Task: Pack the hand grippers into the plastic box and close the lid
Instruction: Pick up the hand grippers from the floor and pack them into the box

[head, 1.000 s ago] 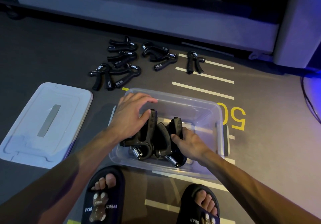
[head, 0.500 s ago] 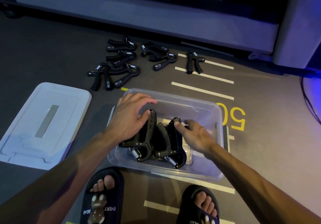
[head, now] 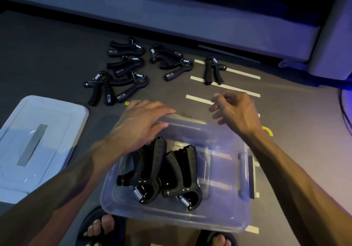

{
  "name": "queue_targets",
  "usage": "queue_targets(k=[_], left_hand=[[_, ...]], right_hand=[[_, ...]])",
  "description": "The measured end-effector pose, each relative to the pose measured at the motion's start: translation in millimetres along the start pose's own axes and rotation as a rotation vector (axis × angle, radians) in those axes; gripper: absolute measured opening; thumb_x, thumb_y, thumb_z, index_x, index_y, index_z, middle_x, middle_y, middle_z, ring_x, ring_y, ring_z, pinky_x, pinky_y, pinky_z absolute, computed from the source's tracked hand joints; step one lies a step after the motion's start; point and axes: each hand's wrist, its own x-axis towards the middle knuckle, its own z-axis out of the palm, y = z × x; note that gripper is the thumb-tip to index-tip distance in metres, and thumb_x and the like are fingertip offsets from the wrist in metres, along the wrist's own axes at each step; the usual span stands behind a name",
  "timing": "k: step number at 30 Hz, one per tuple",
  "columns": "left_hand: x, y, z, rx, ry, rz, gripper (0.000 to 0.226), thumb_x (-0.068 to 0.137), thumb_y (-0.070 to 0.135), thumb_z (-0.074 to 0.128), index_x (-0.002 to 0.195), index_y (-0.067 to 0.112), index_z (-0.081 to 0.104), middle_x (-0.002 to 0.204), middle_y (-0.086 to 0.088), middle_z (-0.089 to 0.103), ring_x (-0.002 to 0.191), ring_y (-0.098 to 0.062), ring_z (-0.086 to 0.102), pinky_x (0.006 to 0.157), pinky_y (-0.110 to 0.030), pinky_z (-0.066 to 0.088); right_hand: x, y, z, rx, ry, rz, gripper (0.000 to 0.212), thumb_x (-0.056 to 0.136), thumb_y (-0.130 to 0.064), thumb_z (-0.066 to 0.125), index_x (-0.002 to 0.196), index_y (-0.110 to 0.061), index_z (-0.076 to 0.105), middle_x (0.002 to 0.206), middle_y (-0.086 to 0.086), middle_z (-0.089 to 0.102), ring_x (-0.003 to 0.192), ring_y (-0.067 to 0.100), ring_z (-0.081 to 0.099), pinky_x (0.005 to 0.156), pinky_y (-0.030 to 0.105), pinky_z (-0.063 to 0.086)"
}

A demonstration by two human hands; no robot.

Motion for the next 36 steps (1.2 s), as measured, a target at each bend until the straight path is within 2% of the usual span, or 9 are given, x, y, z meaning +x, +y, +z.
queue_targets(k=[7,11,13,15,18,22,25,31,36], left_hand=[[19.6,-17.5,1.8,-0.016,-0.09,0.112,0.035,0.102,0.051,0.035,0.126,0.042,0.058,0.108,0.015,0.068,0.094,-0.019,0.063,0.076,-0.042,0.053],[28.7,-23.1,-0.2,-0.031,-0.101,0.121,0.034,0.103,0.051,0.034,0.127,0.042,0.056,0.105,0.014,0.068,0.093,-0.018,0.062,0.077,-0.041,0.053],[33.4,-27.0,-0.1,-0.044,-0.089,0.109,0.034,0.102,0.049,0.037,0.127,0.041,0.059,0.105,0.016,0.067,0.092,-0.017,0.06,0.077,-0.04,0.053],[34.4,-29.1,0.9,-0.063,-0.072,0.102,0.033,0.103,0.048,0.039,0.126,0.039,0.062,0.105,0.016,0.067,0.09,-0.017,0.059,0.076,-0.039,0.053],[33.4,-29.4,3.1,-0.088,-0.047,0.106,0.03,0.103,0.043,0.046,0.127,0.036,0.063,0.101,0.017,0.064,0.087,-0.016,0.057,0.074,-0.041,0.052],[33.7,-31.9,2.9,-0.106,-0.045,0.118,0.03,0.103,0.04,0.05,0.129,0.036,0.063,0.102,0.017,0.064,0.087,-0.014,0.056,0.078,-0.038,0.051],[33.1,-30.5,1.2,-0.106,-0.034,0.119,0.03,0.103,0.04,0.051,0.13,0.036,0.063,0.103,0.017,0.065,0.088,-0.014,0.057,0.078,-0.038,0.051],[31.5,-25.5,-0.7,-0.062,-0.045,0.101,0.032,0.103,0.045,0.043,0.129,0.04,0.061,0.108,0.019,0.066,0.093,-0.015,0.058,0.079,-0.039,0.045],[15.6,-4.2,-10.1,-0.164,0.074,0.034,0.034,0.102,0.036,0.047,0.132,0.032,0.062,0.122,0.017,0.063,0.108,-0.015,0.057,0.094,-0.04,0.045]], right_hand=[[102.4,46.9,10.8,0.132,-0.056,0.222,0.011,0.093,-0.007,0.057,0.088,-0.011,0.065,0.072,0.002,0.066,0.059,0.019,0.053,0.052,0.022,0.045],[157.3,63.5,24.1,0.062,-0.111,0.23,0.013,0.091,0.0,0.062,0.097,-0.011,0.065,0.091,0.01,0.062,0.066,0.013,0.053,0.059,0.021,0.041],[178.8,63.4,33.8,-0.035,-0.159,0.226,0.023,0.092,-0.006,0.063,0.113,-0.014,0.06,0.093,0.008,0.065,0.075,0.018,0.061,0.061,0.021,0.05],[195.6,60.0,41.2,-0.205,-0.183,0.188,0.038,0.093,-0.013,0.061,0.129,-0.022,0.057,0.117,0.01,0.064,0.098,0.028,0.065,0.082,0.033,0.057],[211.5,53.3,46.6,-0.471,-0.245,0.157,0.053,0.094,-0.019,0.059,0.145,-0.027,0.046,0.135,0.013,0.052,0.112,0.032,0.057,0.093,0.038,0.05],[220.6,55.4,56.5,-0.727,-0.256,0.112,0.054,0.094,-0.024,0.059,0.145,-0.028,0.043,0.145,0.015,0.04,0.121,0.036,0.052,0.102,0.039,0.043],[214.3,59.1,57.7,-0.738,-0.181,0.054,0.043,0.092,-0.029,0.065,0.133,-0.023,0.055,0.131,0.014,0.055,0.113,0.032,0.058,0.099,0.04,0.049],[181.9,51.8,50.5,-0.339,-0.087,-0.058,0.012,0.084,-0.024,0.072,0.09,-0.03,0.064,0.092,0.002,0.07,0.085,0.024,0.068,0.074,0.034,0.057],[121.6,3.2,27.5,0.622,-0.15,0.195,0.041,0.088,-0.002,0.069,0.125,-0.01,0.055,0.101,0.019,0.07,0.074,0.031,0.065,0.059,0.033,0.061]])
